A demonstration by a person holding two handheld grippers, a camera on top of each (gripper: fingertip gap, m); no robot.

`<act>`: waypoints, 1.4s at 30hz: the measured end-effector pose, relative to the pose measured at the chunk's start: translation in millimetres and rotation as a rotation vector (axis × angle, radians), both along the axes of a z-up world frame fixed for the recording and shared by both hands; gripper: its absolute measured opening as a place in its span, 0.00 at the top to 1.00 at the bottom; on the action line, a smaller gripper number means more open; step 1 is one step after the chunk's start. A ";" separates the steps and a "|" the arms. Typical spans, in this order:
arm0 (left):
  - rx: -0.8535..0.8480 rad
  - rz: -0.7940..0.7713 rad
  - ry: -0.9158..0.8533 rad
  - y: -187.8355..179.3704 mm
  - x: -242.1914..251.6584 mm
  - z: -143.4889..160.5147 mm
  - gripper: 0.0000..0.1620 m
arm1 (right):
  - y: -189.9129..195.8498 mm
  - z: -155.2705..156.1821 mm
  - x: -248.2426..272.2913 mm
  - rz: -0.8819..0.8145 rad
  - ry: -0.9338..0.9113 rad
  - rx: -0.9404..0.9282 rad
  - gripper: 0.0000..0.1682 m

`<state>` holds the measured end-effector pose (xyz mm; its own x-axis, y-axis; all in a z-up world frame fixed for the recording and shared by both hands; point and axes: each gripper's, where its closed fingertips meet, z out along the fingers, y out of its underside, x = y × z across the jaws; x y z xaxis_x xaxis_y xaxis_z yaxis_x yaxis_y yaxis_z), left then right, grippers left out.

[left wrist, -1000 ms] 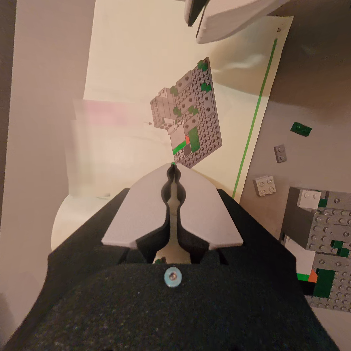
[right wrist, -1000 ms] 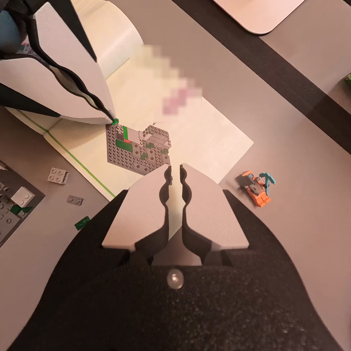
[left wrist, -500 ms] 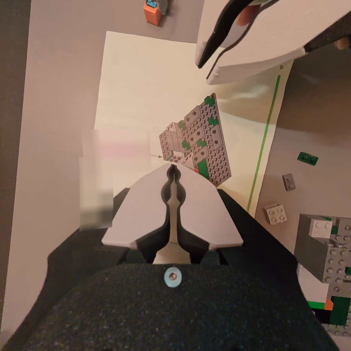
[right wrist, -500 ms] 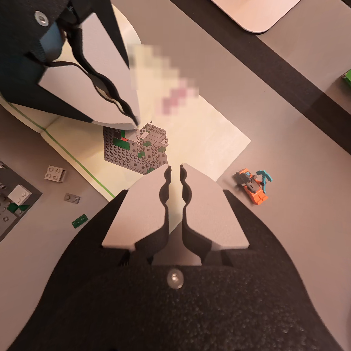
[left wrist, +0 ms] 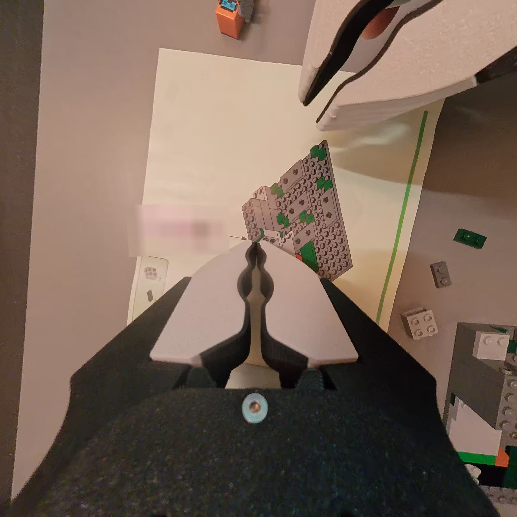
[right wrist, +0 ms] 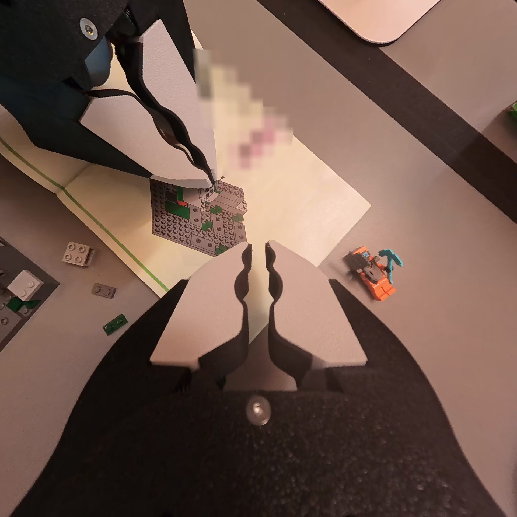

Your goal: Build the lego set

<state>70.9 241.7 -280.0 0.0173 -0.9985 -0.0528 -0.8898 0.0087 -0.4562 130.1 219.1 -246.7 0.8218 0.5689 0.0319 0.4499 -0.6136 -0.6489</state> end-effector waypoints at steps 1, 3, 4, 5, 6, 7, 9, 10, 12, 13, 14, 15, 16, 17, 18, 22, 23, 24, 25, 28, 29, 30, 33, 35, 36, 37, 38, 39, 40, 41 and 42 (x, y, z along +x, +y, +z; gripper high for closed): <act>-0.001 0.000 0.000 0.0 0.0 -0.1 1.00 | -0.1 0.0 -0.1 0.001 -0.001 0.000 0.95; 0.002 -0.002 0.001 0.0 0.0 -0.1 1.00 | -0.3 0.2 -0.2 0.001 -0.001 0.001 0.95; 0.003 -0.003 0.003 0.0 -0.1 -0.1 1.00 | -0.5 0.4 0.0 0.001 -0.001 0.002 0.95; 0.004 -0.004 0.003 0.0 0.0 -0.2 1.00 | -0.5 0.5 0.2 0.000 -0.001 0.002 0.95; 0.005 -0.004 0.004 0.0 0.0 -0.1 1.00 | -0.5 0.7 0.4 -0.001 -0.001 0.002 0.95; 0.005 -0.005 0.004 0.0 0.0 -0.1 1.00 | -0.6 0.7 0.6 -0.001 0.000 0.002 0.95; 0.003 -0.005 0.003 0.0 0.1 -0.2 1.00 | -0.7 0.7 0.9 -0.002 0.000 0.002 0.95; 0.002 -0.005 0.003 0.0 0.0 -0.1 1.00 | -0.6 0.6 1.0 -0.002 0.000 0.002 0.95; 0.003 -0.005 0.002 0.0 0.1 -0.1 1.00 | -0.6 0.3 0.9 -0.002 0.000 0.002 0.95; 0.005 -0.004 0.000 0.0 0.1 0.0 1.00 | -0.7 0.2 0.9 -0.002 0.000 0.001 0.95; 0.007 -0.003 -0.002 0.0 0.0 0.1 1.00 | -0.8 0.0 0.8 -0.001 -0.001 0.001 0.95; 0.008 -0.001 -0.006 0.0 0.1 0.3 1.00 | -0.8 -0.2 0.9 -0.001 -0.001 0.000 0.95; 0.006 0.000 -0.011 -0.7 0.1 0.6 1.00 | -0.7 -0.4 1.0 -0.001 -0.001 0.000 0.95; 0.001 0.001 -0.020 -1.8 0.4 1.4 1.00 | -0.7 -0.6 1.1 -0.001 -0.001 -0.001 0.95; -0.001 0.003 -0.028 -2.9 0.6 2.4 1.00 | -0.6 -0.8 1.2 -0.002 -0.001 -0.001 0.95; 0.002 0.004 -0.041 -5.4 -2.5 6.5 1.00 | -0.2 -2.6 1.7 -0.004 0.000 -0.006 0.95; 0.004 0.005 -0.042 -5.8 -3.7 7.4 1.00 | -0.1 -2.9 1.4 -0.003 0.000 -0.007 0.95; 0.008 0.006 -0.042 -5.8 -5.0 8.3 1.00 | -0.2 -3.1 1.0 -0.002 -0.001 -0.007 0.95; 0.009 0.008 -0.042 -5.9 -6.4 9.1 1.00 | -0.1 -3.3 0.6 -0.001 -0.001 -0.007 0.95; 0.012 0.016 -0.040 -6.0 -12.1 10.4 1.00 | -0.2 -3.6 -0.6 0.001 -0.001 -0.009 0.95; 0.014 0.022 -0.037 -5.3 -14.5 10.4 1.00 | -0.1 -3.6 -1.0 0.002 -0.001 -0.008 0.95; 0.015 0.025 -0.035 -5.1 -16.8 10.3 1.00 | 0.0 -3.6 -1.5 0.003 -0.001 -0.008 0.95; 0.013 0.038 -0.028 -3.7 -24.0 9.1 1.00 | 0.1 -3.8 -3.5 0.007 -0.001 -0.009 0.95; 0.012 0.044 -0.027 -3.2 -27.4 8.7 1.00 | -0.1 -3.9 -5.2 0.011 -0.003 -0.009 0.95; 0.013 0.045 -0.026 -3.2 -28.5 8.7 1.00 | -0.2 -4.0 -6.1 0.013 -0.003 -0.009 0.95; 0.014 0.047 -0.026 -3.0 -29.5 8.8 1.00 | -0.2 -4.0 -6.6 0.014 -0.004 -0.009 0.95; 0.013 0.048 -0.026 -3.0 -30.1 8.7 1.00 | -0.2 -4.0 -7.0 0.015 -0.004 -0.009 0.95; 0.012 0.049 -0.027 -3.0 -30.3 8.5 1.00 | -0.2 -4.0 -7.3 0.015 -0.005 -0.009 0.95; 0.012 0.049 -0.027 -3.0 -30.4 8.4 1.00 | -0.1 -4.0 -7.2 0.015 -0.005 -0.009 0.95; 0.012 0.049 -0.027 -3.1 -30.3 8.3 1.00 | 0.0 -4.0 -7.2 0.015 -0.005 -0.010 0.95; 0.011 0.049 -0.029 -3.2 -30.2 8.2 1.00 | 0.0 -4.1 -7.0 0.014 -0.004 -0.010 0.95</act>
